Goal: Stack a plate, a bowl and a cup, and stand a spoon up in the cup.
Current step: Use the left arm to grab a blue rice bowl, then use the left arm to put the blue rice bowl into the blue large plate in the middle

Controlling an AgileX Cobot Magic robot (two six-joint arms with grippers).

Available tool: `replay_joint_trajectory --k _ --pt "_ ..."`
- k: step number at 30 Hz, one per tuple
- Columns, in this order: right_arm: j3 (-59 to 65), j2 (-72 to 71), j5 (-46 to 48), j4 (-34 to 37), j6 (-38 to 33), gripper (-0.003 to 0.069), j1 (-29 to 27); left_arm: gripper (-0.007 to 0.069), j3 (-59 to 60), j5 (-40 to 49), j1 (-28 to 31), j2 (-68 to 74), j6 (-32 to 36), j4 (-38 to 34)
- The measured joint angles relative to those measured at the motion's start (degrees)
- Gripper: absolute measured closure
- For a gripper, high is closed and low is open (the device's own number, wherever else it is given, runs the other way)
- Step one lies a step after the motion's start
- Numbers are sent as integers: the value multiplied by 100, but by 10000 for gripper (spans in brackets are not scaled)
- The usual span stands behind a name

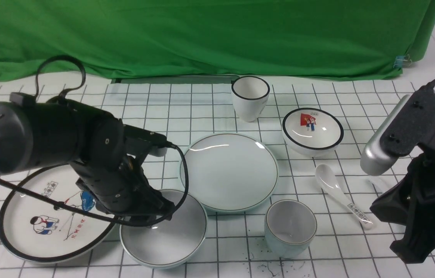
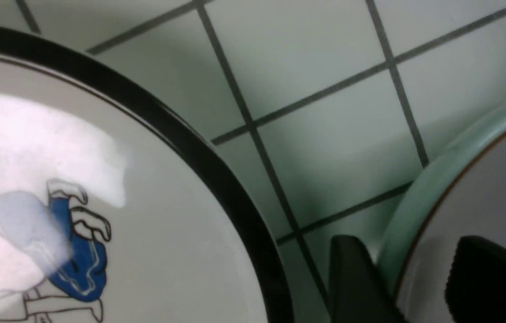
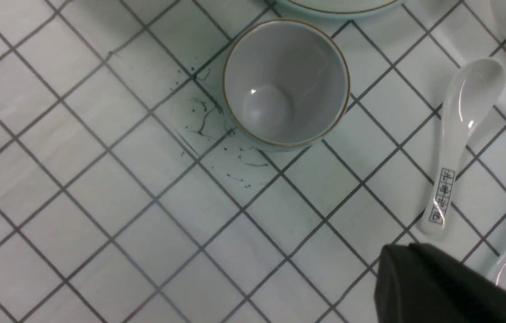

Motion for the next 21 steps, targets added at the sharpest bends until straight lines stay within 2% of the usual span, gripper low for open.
replay_joint_trajectory --k 2,4,8,12,18,21 --pt "-1 0 -11 -14 0 615 0 526 -11 -15 0 0 -1 64" --pt "-1 0 -22 -36 0 615 0 593 -46 10 0 -29 -7 135" --pt "-1 0 -22 -60 0 615 0 634 -508 669 -8 -214 -26 400" --pt "-1 0 -22 -112 0 615 0 634 -1294 1066 11 -382 71 668" --pt "-1 0 -109 -278 0 615 0 634 -2540 1043 11 -130 723 -428" --pt "-1 0 -118 -318 0 615 0 634 -3132 1048 0 560 1099 -1237"
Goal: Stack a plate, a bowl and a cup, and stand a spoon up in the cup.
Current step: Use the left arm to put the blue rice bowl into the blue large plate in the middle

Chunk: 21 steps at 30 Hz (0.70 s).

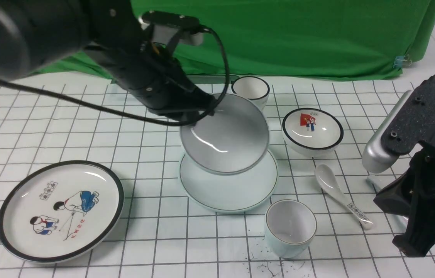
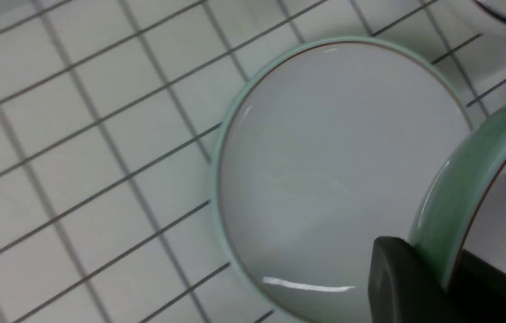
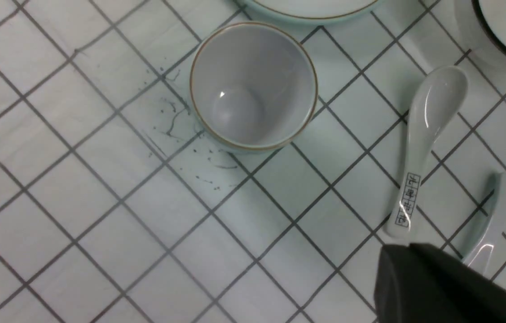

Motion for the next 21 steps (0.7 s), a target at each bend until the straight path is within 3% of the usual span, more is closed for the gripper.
replay_joint_trajectory --k 8,21 --pt "-5 0 119 -19 0 615 0 634 -487 137 176 1323 -12 -177" --pt "-5 209 -395 -19 6 601 0 612 -523 -148 289 1661 -12 -326"
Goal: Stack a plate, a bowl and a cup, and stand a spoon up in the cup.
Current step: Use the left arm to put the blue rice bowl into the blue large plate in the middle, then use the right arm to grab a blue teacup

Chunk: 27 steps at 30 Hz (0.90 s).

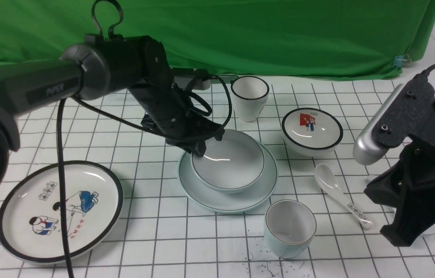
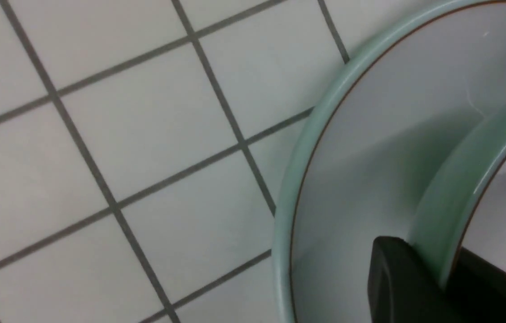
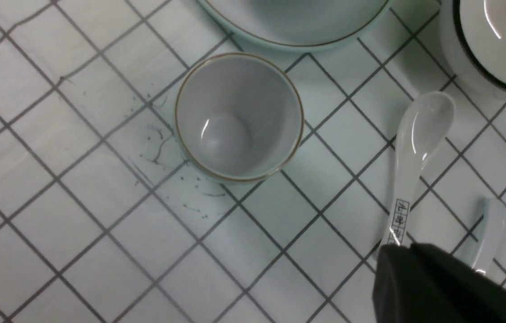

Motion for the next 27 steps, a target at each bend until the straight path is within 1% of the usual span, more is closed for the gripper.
replay_joint_trajectory --k 2,4,6,7,8,9,11,12,13,14,15,17,18,19,20,22,23,24,26,27 --pt "0 95 -1 0 0 592 0 572 -2 6 0 0 -5 5" --pt "0 200 -1 0 0 566 0 523 -28 32 0 -14 -11 22" --pt "-39 328 7 0 21 487 0 417 -137 155 0 -79 -54 141" --pt "-49 340 14 0 36 477 0 408 -171 166 0 -86 -63 174" --pt "-101 407 14 -2 100 427 0 362 -277 226 0 -135 -107 280" --pt "-195 505 14 -2 187 351 0 308 -434 361 0 -228 -177 446" --pt "-360 652 61 -2 294 260 0 229 -712 591 0 -404 -282 772" --pt "-403 692 73 -2 322 242 0 216 -774 647 0 -452 -304 840" --pt "-577 867 126 -2 403 183 0 179 -999 857 0 -675 -418 1152" --pt "-708 1012 128 -2 456 153 0 167 -1129 1008 0 -878 -510 1380" --pt "-817 1144 128 -2 481 137 0 166 -1191 1147 -6 -1069 -587 1640" --pt "-956 1377 135 -2 491 125 0 181 -1208 1374 -31 -1361 -709 2049" --pt "-1040 1500 135 -2 503 123 0 206 -1192 1481 -44 -1577 -755 2230" --pt "-1136 1716 131 -2 518 120 4 246 -1104 1587 -51 -1845 -828 2468" --pt "-1146 1747 130 -2 527 120 4 255 -1085 1607 -52 -1936 -850 2493" --pt "-1219 2156 101 -2 552 118 10 389 -629 1590 -52 -2552 -911 2635" --pt "-1219 2209 102 -2 559 118 15 409 -536 1575 -57 -2647 -925 2643" --pt "-1223 2424 62 -2 572 118 21 492 -108 1426 -57 -3027 -988 2643" --pt "-1223 2627 4 3 572 118 21 578 394 1211 -57 -3445 -1026 2596" --pt "-1223 2723 -40 3 572 118 27 608 738 1090 -57 -3626 -1032 2534"
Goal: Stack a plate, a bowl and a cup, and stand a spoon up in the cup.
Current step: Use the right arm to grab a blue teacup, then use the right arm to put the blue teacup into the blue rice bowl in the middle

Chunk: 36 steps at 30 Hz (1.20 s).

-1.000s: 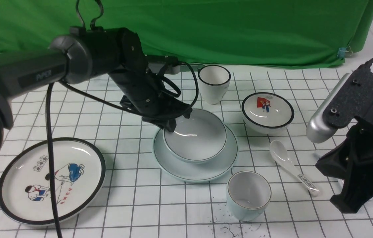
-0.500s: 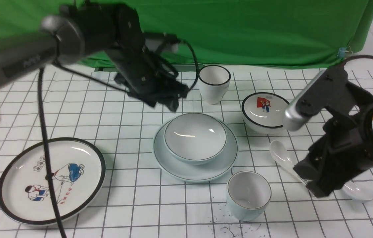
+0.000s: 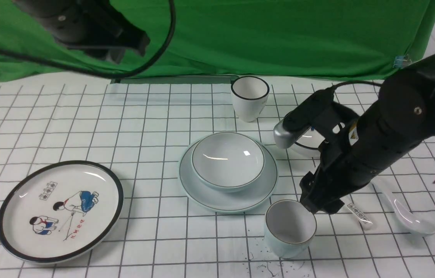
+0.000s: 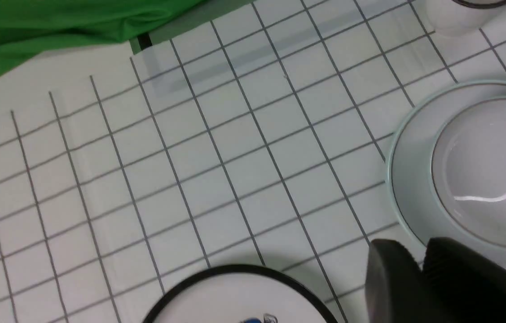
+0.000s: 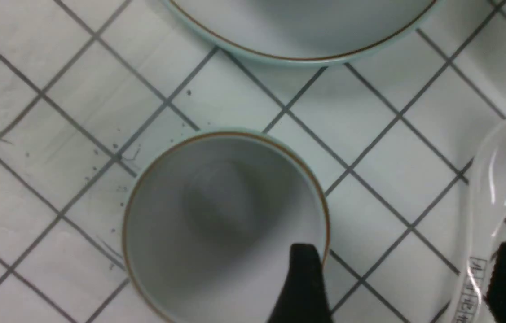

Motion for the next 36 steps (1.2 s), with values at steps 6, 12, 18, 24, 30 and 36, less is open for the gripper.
replay_joint_trajectory --k 6,12,18,24,30,36 --pt "-16 546 -294 130 5 118 0 661 1887 -893 0 -1018 -5 -570" --pt "-29 850 -301 160 -13 353 0 661 3609 -1574 0 -1729 -9 -925" --pt "-401 798 21 164 -129 575 4 661 3974 -1687 0 -1924 -56 -970" --pt "-2022 748 548 157 -222 574 4 659 3979 -2118 0 -1994 -153 -982" --pt "-3579 1561 1131 264 -247 574 4 657 3979 -2442 0 -2005 -122 -982" --pt "-4337 2542 1282 426 -82 574 4 656 3979 -2467 0 -2005 6 -982"
